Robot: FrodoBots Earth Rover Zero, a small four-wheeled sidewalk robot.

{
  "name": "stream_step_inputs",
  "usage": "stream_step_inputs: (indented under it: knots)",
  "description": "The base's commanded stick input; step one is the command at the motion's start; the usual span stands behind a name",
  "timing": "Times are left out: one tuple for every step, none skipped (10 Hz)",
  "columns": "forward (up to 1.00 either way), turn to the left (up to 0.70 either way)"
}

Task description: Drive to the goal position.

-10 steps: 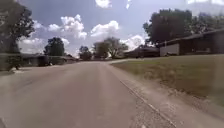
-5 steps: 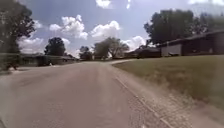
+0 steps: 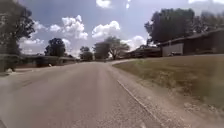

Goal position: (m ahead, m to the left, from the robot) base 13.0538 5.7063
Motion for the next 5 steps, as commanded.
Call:
stream_step_inputs:
  knots:
    - [0.70, 0.00]
    - [0.70, 0.00]
    - [0.70, 0.00]
    - [0.70, 0.00]
    - [0.70, 0.00]
